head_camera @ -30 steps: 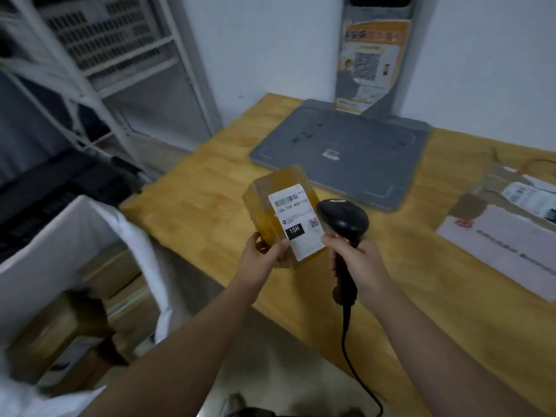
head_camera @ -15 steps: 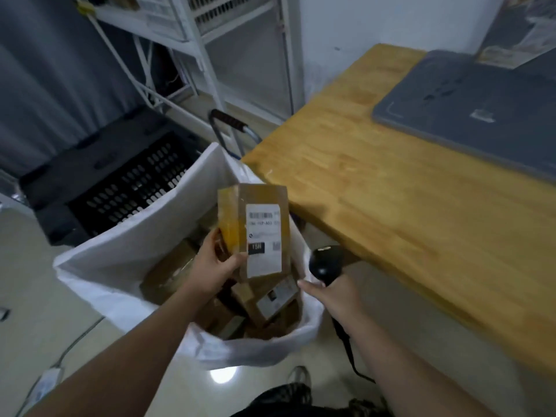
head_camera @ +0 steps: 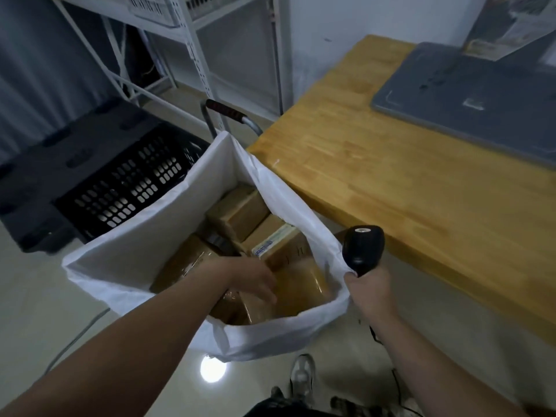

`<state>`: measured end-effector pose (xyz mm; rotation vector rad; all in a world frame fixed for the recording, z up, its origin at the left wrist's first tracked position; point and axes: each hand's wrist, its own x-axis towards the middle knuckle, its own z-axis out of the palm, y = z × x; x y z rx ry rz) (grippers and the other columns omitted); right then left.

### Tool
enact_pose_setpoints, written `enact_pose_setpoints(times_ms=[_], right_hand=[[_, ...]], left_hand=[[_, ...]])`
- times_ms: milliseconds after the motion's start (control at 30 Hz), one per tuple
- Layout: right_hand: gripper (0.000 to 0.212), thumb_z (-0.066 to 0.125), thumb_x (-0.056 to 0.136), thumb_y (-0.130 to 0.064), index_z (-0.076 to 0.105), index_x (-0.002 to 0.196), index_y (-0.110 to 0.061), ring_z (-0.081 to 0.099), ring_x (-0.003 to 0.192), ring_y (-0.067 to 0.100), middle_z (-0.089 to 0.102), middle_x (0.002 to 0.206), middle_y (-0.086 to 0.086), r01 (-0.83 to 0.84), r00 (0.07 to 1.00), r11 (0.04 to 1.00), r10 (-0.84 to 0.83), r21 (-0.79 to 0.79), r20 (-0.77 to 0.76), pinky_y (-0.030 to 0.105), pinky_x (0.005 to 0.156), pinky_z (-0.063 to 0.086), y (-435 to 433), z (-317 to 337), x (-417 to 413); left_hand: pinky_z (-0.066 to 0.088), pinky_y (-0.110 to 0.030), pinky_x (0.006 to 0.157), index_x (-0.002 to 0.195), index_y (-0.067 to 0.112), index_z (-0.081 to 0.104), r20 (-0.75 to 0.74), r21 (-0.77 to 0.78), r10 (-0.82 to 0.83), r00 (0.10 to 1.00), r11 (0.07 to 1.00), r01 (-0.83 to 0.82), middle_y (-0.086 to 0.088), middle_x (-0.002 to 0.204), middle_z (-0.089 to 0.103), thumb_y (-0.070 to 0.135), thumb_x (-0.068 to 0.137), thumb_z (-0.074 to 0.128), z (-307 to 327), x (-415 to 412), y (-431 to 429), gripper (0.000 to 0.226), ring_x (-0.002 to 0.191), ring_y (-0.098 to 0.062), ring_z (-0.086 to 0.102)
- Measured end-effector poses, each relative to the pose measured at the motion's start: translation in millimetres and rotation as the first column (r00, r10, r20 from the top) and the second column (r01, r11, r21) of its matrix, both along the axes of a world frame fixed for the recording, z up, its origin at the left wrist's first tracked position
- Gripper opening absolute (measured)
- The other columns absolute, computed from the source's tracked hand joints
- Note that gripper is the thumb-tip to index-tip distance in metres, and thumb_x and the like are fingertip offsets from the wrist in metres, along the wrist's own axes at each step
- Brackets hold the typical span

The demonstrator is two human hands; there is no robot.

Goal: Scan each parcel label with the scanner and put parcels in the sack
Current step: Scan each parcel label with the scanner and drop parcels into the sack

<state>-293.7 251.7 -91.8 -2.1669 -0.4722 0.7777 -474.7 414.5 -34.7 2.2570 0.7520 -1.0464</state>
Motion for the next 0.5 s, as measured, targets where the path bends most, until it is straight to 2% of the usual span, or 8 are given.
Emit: enact_pose_setpoints(times_ms=[33, 100, 167, 233, 300, 400, 500], right_hand=[[0.019, 0.068, 0.081, -0.001, 0.06, 0.099, 0.0, 0.059, 0.074, 0.025, 0.055, 0.072, 0.003, 0.007, 1.0, 1.0, -0.007, 0.004, 0.02, 0.02, 0.054, 0.036, 0.4, -0.4, 2.0], [0.026, 0.07, 0.078, -0.003, 0.062, 0.103, 0.001, 0.06, 0.074, 0.025, 0.058, 0.075, 0.005, 0.018, 0.998, 0.999, -0.016, -0.03, 0.053, 0.021, 0.055, 0.038, 1.8, 0.9, 6.3], [0.031, 0.071, 0.076, -0.007, 0.062, 0.104, 0.0, 0.064, 0.079, 0.03, 0.061, 0.08, 0.008, 0.007, 0.998, 0.998, -0.003, -0.069, 0.055, 0.025, 0.06, 0.043, 1.0, 0.3, 12.5], [0.026, 0.072, 0.077, -0.011, 0.06, 0.1, -0.003, 0.063, 0.08, 0.03, 0.061, 0.082, 0.007, -0.038, 0.998, 0.996, 0.042, -0.086, 0.044, 0.027, 0.064, 0.044, -1.7, 2.9, 16.6], [0.017, 0.07, 0.082, -0.016, 0.056, 0.089, -0.01, 0.058, 0.072, 0.026, 0.058, 0.071, 0.003, -0.083, 0.994, 0.994, 0.087, -0.068, 0.061, 0.026, 0.057, 0.039, -6.8, 8.6, 22.6], [0.016, 0.066, 0.088, -0.016, 0.051, 0.081, -0.014, 0.05, 0.058, 0.017, 0.049, 0.059, -0.001, -0.07, 0.995, 0.997, 0.068, 0.022, 0.074, 0.025, 0.049, 0.029, -17.6, 21.7, 40.3], [0.032, 0.065, 0.089, -0.015, 0.042, 0.066, -0.018, 0.041, 0.049, 0.016, 0.04, 0.051, 0.0, -0.015, 0.995, 0.998, 0.01, 0.054, 0.094, 0.027, 0.049, 0.023, -34.0, 32.1, 70.0]], left_hand=[[0.04, -0.036, 0.104, 0.138, 0.023, 0.052, -0.066, -0.051, -0.028, 0.997, 0.998, 0.025, 0.001, 0.14, 0.051, 0.044, 0.096, 0.052, -2.8, 7.1, -1.7, 0.047, 0.124, -0.02, 0.049], [0.041, -0.036, 0.103, 0.135, 0.018, 0.054, -0.099, -0.043, -0.067, 0.993, 0.997, 0.063, -0.001, 0.134, 0.055, 0.039, 0.099, 0.047, -6.3, 20.7, -7.2, 0.042, 0.12, -0.021, 0.052], [0.044, -0.037, 0.1, 0.131, 0.019, 0.056, 0.036, 0.037, -0.06, 0.998, 0.998, 0.058, -0.002, 0.13, 0.057, 0.038, 0.1, 0.045, -10.7, 34.7, -9.7, 0.039, 0.113, -0.02, 0.054], [0.047, -0.034, 0.093, 0.124, 0.022, 0.06, 0.22, 0.07, 0.016, 0.975, 0.997, -0.032, -0.002, 0.121, 0.061, 0.037, 0.099, 0.045, -8.4, 49.8, -10.0, 0.033, 0.104, -0.017, 0.057], [0.049, -0.034, 0.092, 0.125, 0.02, 0.06, 0.363, 0.079, 0.089, 0.927, 0.989, -0.126, -0.004, 0.122, 0.063, 0.033, 0.099, 0.047, 0.5, 65.7, -8.4, 0.032, 0.105, -0.018, 0.059], [0.046, -0.034, 0.095, 0.137, 0.015, 0.051, 0.477, 0.147, 0.07, 0.876, 0.976, -0.158, -0.006, 0.134, 0.056, 0.031, 0.1, 0.049, 14.6, 90.5, -4.6, 0.04, 0.117, -0.022, 0.055], [0.044, -0.029, 0.081, 0.132, 0.012, 0.054, 0.578, 0.165, 0.021, 0.816, 0.976, -0.142, -0.009, 0.122, 0.062, 0.025, 0.1, 0.049, 25.8, 123.7, -9.9, 0.035, 0.11, -0.024, 0.058]])
